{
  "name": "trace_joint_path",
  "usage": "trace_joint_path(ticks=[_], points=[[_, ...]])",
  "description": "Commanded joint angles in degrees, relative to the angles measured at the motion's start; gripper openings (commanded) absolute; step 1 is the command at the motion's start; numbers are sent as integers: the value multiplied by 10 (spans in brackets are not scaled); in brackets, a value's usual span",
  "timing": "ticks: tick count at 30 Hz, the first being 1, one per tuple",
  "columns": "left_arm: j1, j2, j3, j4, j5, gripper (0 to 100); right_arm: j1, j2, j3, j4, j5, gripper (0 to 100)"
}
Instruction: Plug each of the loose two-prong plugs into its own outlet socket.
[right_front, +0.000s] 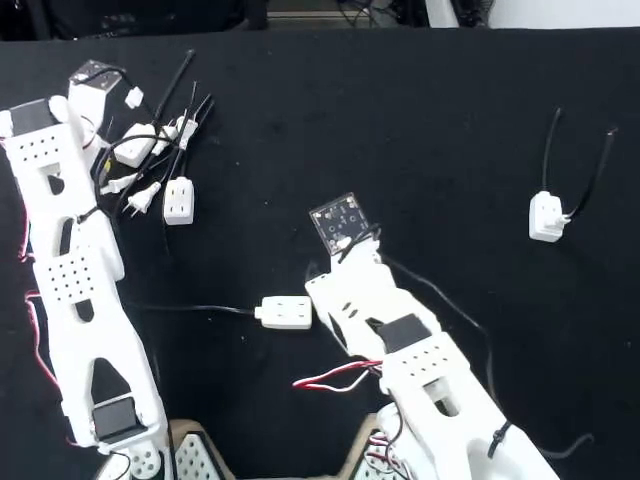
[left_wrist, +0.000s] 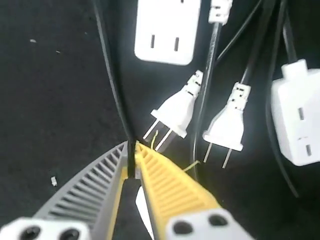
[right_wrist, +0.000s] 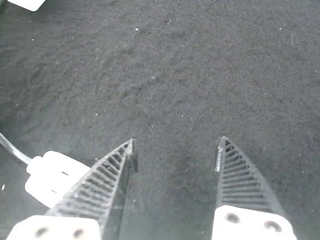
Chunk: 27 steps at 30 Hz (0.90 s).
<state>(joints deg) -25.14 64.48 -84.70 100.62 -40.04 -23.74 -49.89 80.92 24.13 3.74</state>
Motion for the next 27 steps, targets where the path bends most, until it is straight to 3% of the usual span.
trace_joint_path(ticks=[1, 8, 13, 21, 27], points=[[0, -84, 13, 4, 11, 30, -8, -14, -19, 0, 6, 240], [39, -91, 103, 3, -54, 230, -8, -14, -18, 0, 6, 240], [56, -98, 147, 4, -51, 180, -8, -14, -19, 0, 6, 240], [92, -91, 152, 0, -25, 181, -8, -14, -20, 0, 6, 240], [101, -86, 158, -52, -26, 183, -8, -14, -19, 2, 6, 240]])
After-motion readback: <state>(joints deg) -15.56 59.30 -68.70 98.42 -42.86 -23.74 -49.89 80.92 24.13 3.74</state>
